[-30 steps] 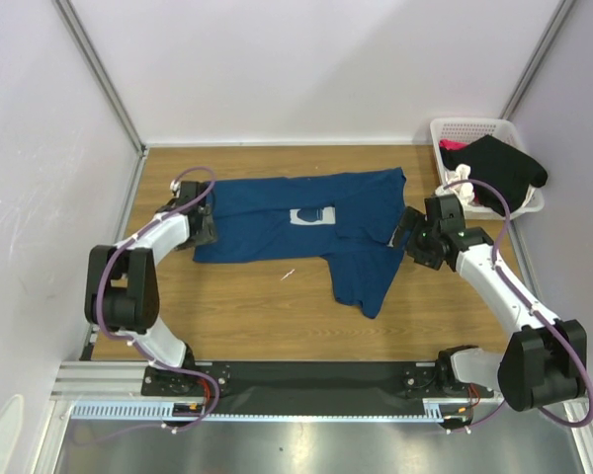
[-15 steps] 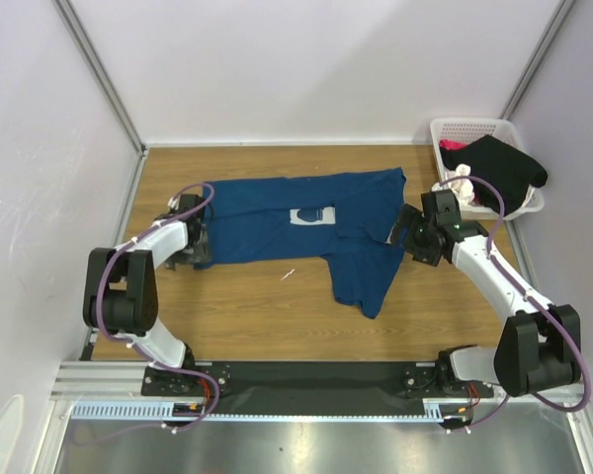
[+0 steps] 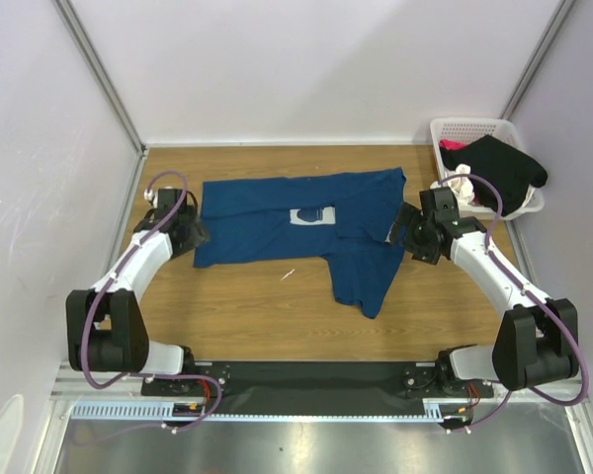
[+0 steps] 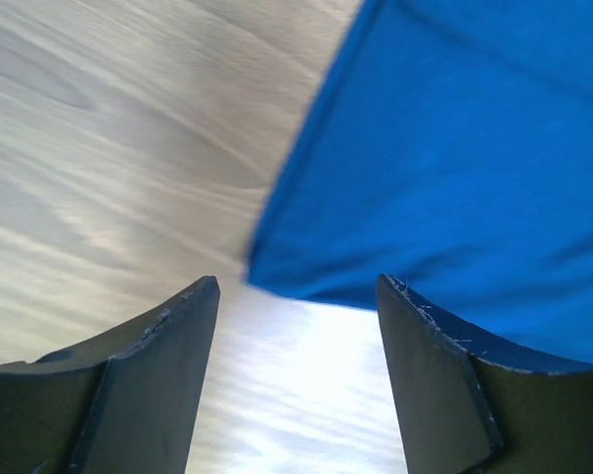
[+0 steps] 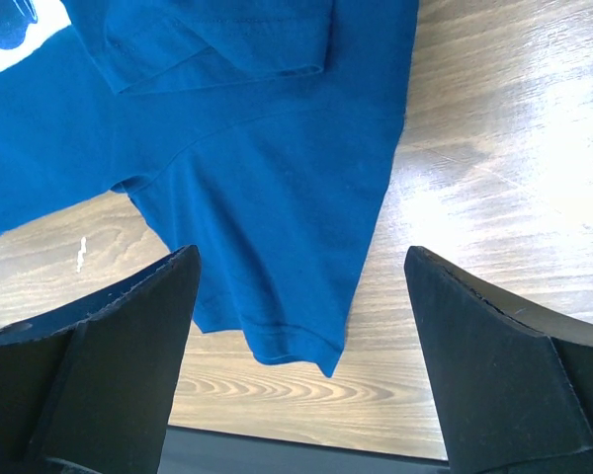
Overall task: Fold and stack the t-shirts
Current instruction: Fold the tshirt
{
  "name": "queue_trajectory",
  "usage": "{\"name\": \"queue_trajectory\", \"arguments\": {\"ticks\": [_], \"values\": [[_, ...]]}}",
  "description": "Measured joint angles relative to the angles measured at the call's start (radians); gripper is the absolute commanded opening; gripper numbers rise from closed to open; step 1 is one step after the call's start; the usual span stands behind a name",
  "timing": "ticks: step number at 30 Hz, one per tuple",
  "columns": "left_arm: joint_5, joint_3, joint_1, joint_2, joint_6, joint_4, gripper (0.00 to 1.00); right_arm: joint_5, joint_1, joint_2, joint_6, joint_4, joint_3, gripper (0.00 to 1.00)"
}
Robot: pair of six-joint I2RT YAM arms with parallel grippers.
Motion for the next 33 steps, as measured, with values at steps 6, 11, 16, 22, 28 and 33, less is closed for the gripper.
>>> {"name": "queue_trajectory", "arguments": {"ticks": [6,11,16,22,28,33], "values": [[0.074,-0.116,0.000,-0.002,-0.179,0.092,0.68,0.001,0.000,0.000,0.001,0.000,0.000,0.90],[0.090,-0.200,0.000,-0.002,-0.294,0.119,0.64,0.001,0.000,0.000,0.005,-0.002,0.000,0.89],[0.073,-0.225,0.000,-0.002,-0.358,0.168,0.62,0.000,0.000,0.000,0.009,-0.011,0.000,0.85],[0.047,-0.234,0.000,0.023,-0.402,0.229,0.56,0.000,0.000,0.000,0.013,-0.031,0.000,0.84],[0.032,-0.235,0.002,0.050,-0.425,0.256,0.41,0.000,0.000,-0.013,0.027,-0.061,-0.014,0.82],[0.018,-0.241,0.005,0.050,-0.436,0.278,0.14,0.000,0.000,-0.049,0.046,-0.097,-0.049,0.81]]}}
